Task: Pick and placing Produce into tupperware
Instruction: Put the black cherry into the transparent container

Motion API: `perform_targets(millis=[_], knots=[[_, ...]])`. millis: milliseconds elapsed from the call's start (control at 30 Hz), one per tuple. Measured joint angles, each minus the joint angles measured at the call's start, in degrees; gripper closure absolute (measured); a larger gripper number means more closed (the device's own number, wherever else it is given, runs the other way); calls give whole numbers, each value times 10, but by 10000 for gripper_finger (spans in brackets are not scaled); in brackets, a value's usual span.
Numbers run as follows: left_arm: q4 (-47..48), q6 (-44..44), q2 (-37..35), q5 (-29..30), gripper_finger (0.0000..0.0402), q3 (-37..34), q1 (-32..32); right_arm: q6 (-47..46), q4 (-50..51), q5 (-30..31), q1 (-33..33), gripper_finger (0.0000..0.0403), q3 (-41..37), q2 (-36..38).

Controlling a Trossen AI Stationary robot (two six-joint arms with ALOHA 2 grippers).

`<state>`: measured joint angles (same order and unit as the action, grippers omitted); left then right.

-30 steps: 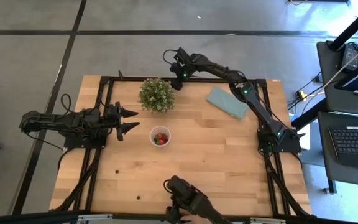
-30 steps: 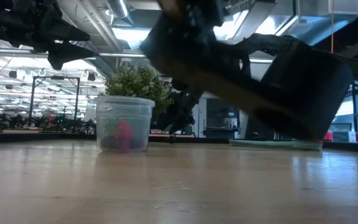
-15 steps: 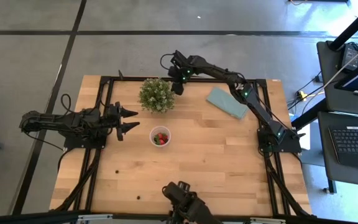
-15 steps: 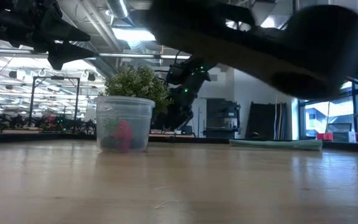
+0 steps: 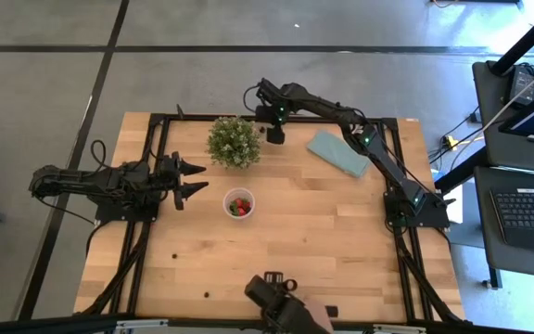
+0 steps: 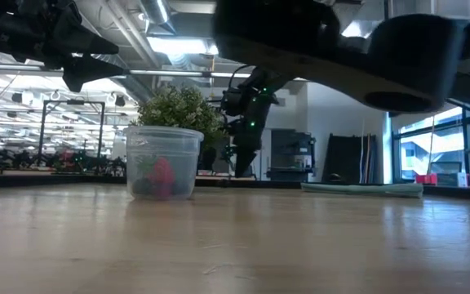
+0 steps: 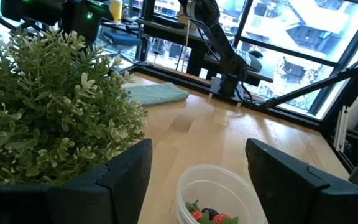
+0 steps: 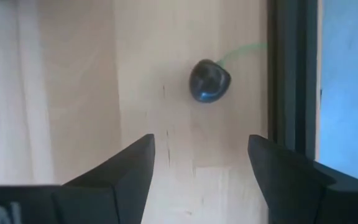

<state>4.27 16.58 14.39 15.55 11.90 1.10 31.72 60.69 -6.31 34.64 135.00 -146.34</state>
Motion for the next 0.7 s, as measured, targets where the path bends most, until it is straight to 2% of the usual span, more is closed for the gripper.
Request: perform_targets(millis=[467, 700], knots=[[0, 11, 0, 0, 151, 0, 0, 239, -15, 3, -18, 143, 0, 0], [0, 11, 0, 0, 151, 0, 0, 319, -19, -9, -18, 143, 0, -1]])
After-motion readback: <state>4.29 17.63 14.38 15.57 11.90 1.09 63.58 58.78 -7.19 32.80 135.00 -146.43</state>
